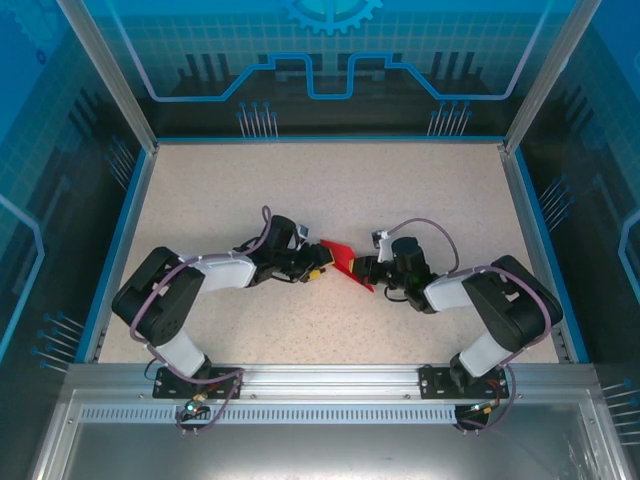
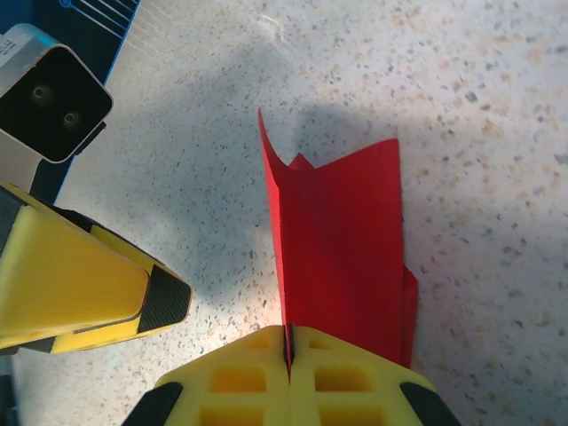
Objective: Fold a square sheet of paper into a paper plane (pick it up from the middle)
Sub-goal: Fold the wing for the fifth time at the center of the table.
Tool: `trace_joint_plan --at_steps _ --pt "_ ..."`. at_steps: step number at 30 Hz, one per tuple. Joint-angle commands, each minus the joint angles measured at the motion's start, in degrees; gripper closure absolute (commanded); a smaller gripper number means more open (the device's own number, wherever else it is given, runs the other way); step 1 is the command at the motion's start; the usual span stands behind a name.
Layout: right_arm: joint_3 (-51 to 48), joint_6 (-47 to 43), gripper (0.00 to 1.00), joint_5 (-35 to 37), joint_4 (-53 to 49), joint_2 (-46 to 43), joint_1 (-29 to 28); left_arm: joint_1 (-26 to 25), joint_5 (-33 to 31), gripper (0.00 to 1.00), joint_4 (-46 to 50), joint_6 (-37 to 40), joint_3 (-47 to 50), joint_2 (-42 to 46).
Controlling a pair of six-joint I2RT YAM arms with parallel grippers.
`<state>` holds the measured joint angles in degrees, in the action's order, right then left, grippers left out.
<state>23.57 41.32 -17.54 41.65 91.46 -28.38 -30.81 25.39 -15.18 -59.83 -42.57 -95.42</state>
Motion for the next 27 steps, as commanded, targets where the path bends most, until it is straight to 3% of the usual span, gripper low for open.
trace_joint_plan --at_steps 1,14,27 --pt "0.7 5.1 0.98 -5.5 -2.1 1.6 1.8 -0.7 1.7 0.55 -2.6 1.5 -2.6 -2.0" --pt "0.9 7.7 0.94 -9.7 -3.2 5.2 4.5 -2.6 2.6 0.61 -4.9 2.6 -6.3 -7.6" --pt "0.9 5.8 0.83 -8.0 -6.9 5.8 4.9 -3.3 4.2 0.66 -5.6 4.2 -8.4 -10.9"
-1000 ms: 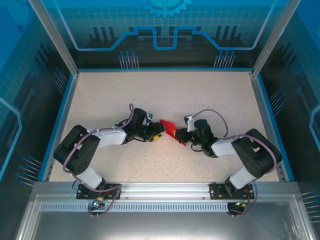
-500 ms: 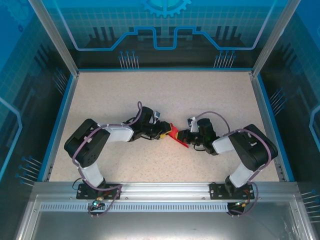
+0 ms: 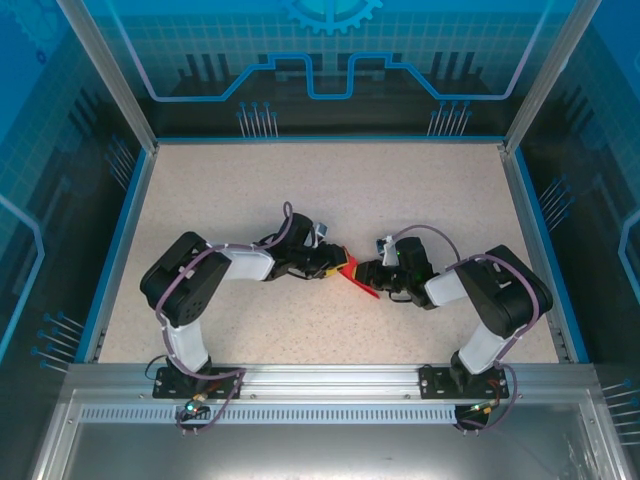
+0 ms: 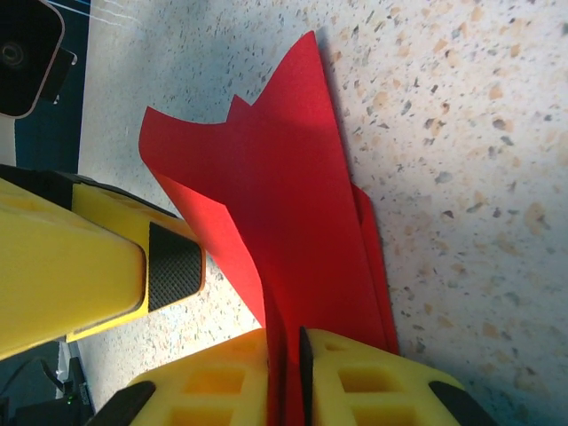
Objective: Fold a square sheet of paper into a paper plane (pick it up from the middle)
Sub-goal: Fold the wing for the fifth time at the center of the table.
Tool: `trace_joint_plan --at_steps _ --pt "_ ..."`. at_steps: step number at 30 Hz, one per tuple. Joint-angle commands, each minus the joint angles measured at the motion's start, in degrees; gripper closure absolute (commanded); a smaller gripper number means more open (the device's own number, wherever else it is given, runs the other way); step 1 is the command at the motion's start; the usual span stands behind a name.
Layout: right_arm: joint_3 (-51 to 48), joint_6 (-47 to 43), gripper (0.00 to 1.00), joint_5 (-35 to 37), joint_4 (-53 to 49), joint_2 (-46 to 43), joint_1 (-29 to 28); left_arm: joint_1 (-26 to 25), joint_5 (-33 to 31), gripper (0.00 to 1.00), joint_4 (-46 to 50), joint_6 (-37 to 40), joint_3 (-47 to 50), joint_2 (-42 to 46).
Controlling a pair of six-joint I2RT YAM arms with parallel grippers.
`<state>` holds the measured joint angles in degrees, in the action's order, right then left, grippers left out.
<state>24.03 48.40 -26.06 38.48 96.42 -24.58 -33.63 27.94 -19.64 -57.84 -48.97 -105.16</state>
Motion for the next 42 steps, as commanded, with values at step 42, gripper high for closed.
trace_joint_plan --at_steps 42 --pt "7.3 -15.4 0.71 -0.6 -33.9 -9.2 2.3 -0.7 0.6 0.72 7.0 5.6 -7.0 -8.0"
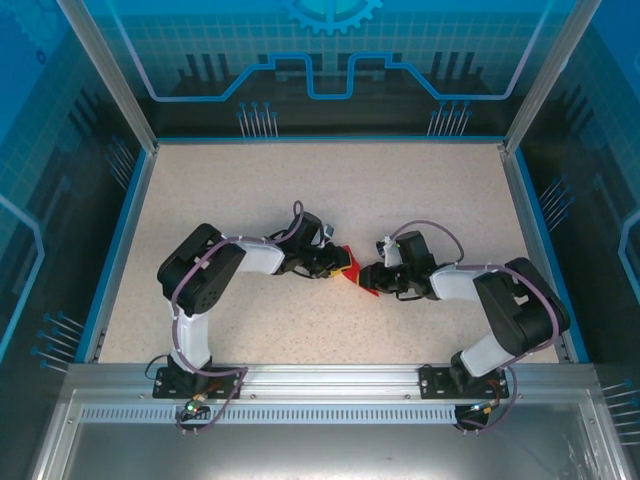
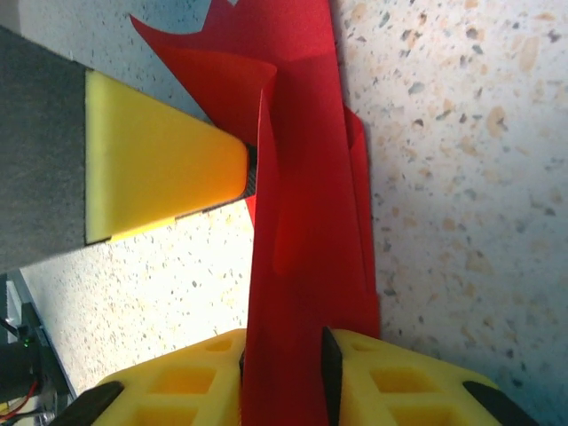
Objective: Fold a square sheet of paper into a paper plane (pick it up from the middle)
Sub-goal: Fold the wing for the fifth time at the center of the table.
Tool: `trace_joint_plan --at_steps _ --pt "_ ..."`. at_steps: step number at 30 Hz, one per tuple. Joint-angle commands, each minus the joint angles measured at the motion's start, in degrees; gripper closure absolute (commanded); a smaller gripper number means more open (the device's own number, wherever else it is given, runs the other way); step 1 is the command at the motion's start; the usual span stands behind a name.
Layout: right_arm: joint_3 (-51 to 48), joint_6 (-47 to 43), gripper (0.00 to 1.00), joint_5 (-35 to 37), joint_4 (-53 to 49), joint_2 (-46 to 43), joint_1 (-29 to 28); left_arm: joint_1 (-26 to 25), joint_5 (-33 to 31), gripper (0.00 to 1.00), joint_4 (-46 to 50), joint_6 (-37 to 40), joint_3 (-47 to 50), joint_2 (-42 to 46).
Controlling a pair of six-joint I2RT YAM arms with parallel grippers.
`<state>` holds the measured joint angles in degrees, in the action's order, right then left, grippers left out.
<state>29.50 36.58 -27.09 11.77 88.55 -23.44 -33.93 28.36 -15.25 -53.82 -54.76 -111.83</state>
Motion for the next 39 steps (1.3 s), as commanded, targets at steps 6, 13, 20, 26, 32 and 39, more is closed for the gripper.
trace_joint_plan --at_steps 6,13,20,26,32,39 --pt "5.4 -5.0 0.69 0.4 -11.5 -2.5 1.7 -0.3 0.4 0.72 3.5 2.3 -1.6 -1.4" --pt "9.4 -7.0 0.68 1.3 -17.5 -0.7 1.7 -0.4 0.6 0.73 3.6 2.3 -1.4 -1.4" --pt "10.6 -7.6 0.78 1.1 -21.4 -0.2 1.4 -0.4 0.6 0.73 3.6 2.0 -1.1 -1.1" --pt "9.4 -7.2 0.86 0.7 -20.9 0.9 0.8 -0.4 0.8 0.73 3.5 2.0 -1.1 -0.6" --pt "7.3 -6.2 0.86 0.2 -18.9 1.4 0.8 -0.4 1.2 0.73 3.5 2.4 -1.4 0.3" --pt "6.2 -6.3 0.86 0.9 -18.4 2.1 0.8 -0.4 2.1 0.73 3.6 2.8 -2.3 0.2"
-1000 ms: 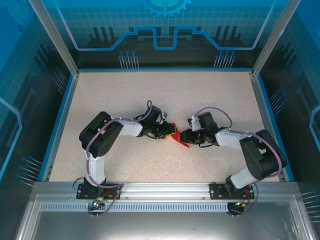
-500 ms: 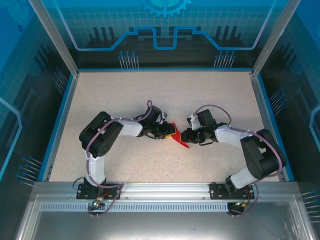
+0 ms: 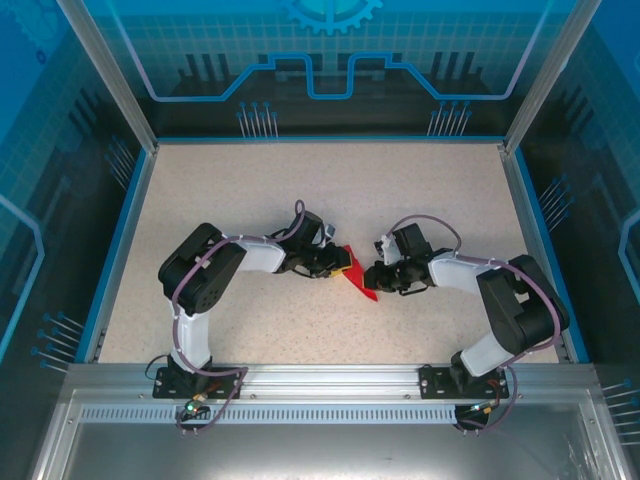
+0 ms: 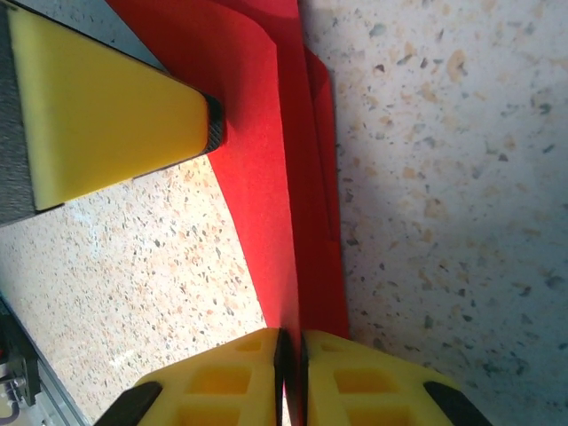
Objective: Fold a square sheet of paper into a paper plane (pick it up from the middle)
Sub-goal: Fold the wing for the fifth time at the center of the table.
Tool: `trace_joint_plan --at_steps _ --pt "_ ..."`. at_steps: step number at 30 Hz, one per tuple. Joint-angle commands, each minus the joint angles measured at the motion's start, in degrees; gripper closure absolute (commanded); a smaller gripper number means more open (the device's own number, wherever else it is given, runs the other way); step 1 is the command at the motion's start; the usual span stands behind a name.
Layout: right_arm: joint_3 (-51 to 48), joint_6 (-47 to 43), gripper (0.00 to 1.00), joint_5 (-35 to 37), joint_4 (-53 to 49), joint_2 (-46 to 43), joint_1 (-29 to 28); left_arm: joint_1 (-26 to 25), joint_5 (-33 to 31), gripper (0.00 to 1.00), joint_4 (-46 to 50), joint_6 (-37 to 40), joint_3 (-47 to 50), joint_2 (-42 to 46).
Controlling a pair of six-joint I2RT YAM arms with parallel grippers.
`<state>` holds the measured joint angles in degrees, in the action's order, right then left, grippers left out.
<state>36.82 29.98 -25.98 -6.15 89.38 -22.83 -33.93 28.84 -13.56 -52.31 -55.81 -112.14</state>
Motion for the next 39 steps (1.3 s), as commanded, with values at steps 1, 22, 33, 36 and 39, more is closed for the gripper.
trace_joint_plan --at_steps 1,22,33,36,39 --pt "-1.2 0.4 0.86 -0.6 -0.2 1.4 0.2 -0.4 1.7 0.73 1.8 1.4 -1.3 0.7" --pt "-1.8 0.9 0.8 -1.8 2.5 -1.2 -0.2 -3.2 3.6 0.72 -3.2 0.3 3.3 3.3" --pt "-0.6 -1.5 0.74 -0.2 -5.6 -5.1 -0.1 -3.2 3.1 0.73 -0.8 1.0 0.8 1.3" --pt "-0.7 -2.2 0.73 0.1 -7.3 -5.7 -0.3 -3.2 3.1 0.73 -0.6 1.1 0.8 1.2" --pt "-0.5 -3.1 0.73 1.4 -8.9 -6.1 -0.6 -3.3 3.0 0.73 -0.6 1.2 0.5 1.2"
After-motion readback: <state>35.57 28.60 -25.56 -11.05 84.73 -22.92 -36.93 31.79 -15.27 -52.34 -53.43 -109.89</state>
